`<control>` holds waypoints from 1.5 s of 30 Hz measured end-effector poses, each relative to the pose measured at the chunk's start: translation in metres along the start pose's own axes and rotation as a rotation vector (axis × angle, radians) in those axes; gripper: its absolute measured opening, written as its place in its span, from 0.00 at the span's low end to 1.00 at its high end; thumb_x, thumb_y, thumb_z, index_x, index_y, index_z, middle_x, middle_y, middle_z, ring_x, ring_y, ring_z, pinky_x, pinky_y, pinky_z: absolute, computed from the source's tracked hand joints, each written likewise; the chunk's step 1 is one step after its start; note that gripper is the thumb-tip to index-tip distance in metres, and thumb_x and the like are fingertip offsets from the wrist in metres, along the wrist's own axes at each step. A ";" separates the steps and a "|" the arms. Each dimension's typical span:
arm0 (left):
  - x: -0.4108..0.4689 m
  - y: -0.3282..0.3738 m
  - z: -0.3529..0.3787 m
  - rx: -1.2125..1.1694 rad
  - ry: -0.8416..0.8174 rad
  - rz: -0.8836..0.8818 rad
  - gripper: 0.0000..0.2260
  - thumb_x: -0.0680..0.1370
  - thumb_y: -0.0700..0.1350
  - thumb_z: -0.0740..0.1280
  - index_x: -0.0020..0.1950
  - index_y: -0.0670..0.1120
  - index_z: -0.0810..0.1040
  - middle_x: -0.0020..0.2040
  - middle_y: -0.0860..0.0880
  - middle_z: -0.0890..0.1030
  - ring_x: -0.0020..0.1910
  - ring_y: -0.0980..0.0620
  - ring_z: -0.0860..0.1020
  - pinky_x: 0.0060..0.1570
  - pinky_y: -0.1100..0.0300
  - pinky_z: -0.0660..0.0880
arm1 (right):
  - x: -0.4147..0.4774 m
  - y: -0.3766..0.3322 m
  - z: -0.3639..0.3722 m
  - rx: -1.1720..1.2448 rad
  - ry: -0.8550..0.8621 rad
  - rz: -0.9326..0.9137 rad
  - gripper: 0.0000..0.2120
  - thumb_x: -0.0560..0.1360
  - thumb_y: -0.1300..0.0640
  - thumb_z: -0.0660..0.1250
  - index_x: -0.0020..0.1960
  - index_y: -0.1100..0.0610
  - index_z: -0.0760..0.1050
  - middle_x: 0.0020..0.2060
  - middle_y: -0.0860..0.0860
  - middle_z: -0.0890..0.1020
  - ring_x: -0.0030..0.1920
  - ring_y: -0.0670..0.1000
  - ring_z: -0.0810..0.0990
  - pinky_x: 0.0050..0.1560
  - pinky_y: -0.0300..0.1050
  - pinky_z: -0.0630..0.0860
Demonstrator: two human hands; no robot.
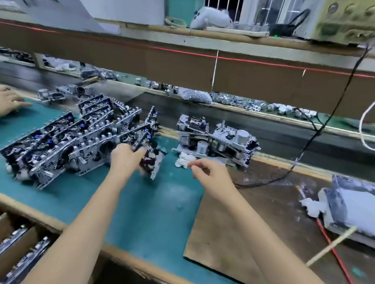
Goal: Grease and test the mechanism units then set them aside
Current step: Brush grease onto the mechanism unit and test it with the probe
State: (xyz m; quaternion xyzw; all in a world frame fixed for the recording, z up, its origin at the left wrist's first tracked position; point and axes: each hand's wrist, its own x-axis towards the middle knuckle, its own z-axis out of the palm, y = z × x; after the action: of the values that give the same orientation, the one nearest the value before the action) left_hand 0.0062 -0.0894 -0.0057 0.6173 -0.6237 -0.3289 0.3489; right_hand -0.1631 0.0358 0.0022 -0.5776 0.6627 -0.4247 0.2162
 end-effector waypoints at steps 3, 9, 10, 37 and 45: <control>-0.026 0.004 0.008 -0.892 -0.157 -0.355 0.09 0.79 0.36 0.62 0.38 0.38 0.71 0.42 0.41 0.75 0.38 0.50 0.77 0.49 0.53 0.78 | -0.003 0.007 -0.007 0.056 -0.040 0.074 0.17 0.79 0.57 0.60 0.65 0.64 0.70 0.59 0.55 0.77 0.59 0.53 0.76 0.59 0.42 0.71; -0.083 0.015 0.029 -1.406 -0.567 -0.736 0.13 0.80 0.43 0.59 0.45 0.32 0.72 0.36 0.36 0.79 0.27 0.41 0.81 0.25 0.61 0.77 | -0.022 0.010 -0.008 0.490 -0.050 -0.037 0.14 0.77 0.66 0.62 0.60 0.53 0.70 0.52 0.54 0.76 0.45 0.46 0.81 0.50 0.40 0.78; -0.089 0.013 0.034 -1.328 -0.619 -0.687 0.14 0.81 0.44 0.59 0.46 0.33 0.72 0.35 0.35 0.80 0.28 0.42 0.82 0.25 0.61 0.78 | -0.024 0.011 -0.012 0.532 0.017 -0.057 0.13 0.76 0.67 0.63 0.57 0.54 0.72 0.49 0.55 0.78 0.41 0.44 0.81 0.46 0.38 0.79; -0.092 -0.034 0.076 -1.263 -0.687 -0.213 0.23 0.82 0.41 0.51 0.43 0.43 0.86 0.48 0.45 0.85 0.47 0.50 0.83 0.44 0.58 0.81 | 0.001 0.080 -0.025 -0.726 -0.078 0.159 0.13 0.77 0.51 0.61 0.45 0.61 0.72 0.48 0.58 0.78 0.50 0.59 0.77 0.43 0.46 0.68; -0.091 -0.036 0.078 -1.239 -0.650 -0.194 0.24 0.82 0.42 0.51 0.43 0.43 0.86 0.48 0.45 0.85 0.46 0.51 0.83 0.49 0.56 0.79 | -0.013 0.055 -0.062 -0.304 0.066 0.148 0.24 0.77 0.47 0.62 0.38 0.70 0.73 0.30 0.57 0.71 0.32 0.52 0.68 0.32 0.42 0.61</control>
State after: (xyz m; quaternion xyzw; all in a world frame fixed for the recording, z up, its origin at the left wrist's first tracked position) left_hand -0.0406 -0.0005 -0.0812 0.2282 -0.3364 -0.8208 0.4014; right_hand -0.2400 0.0664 -0.0114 -0.5390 0.7669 -0.3211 0.1352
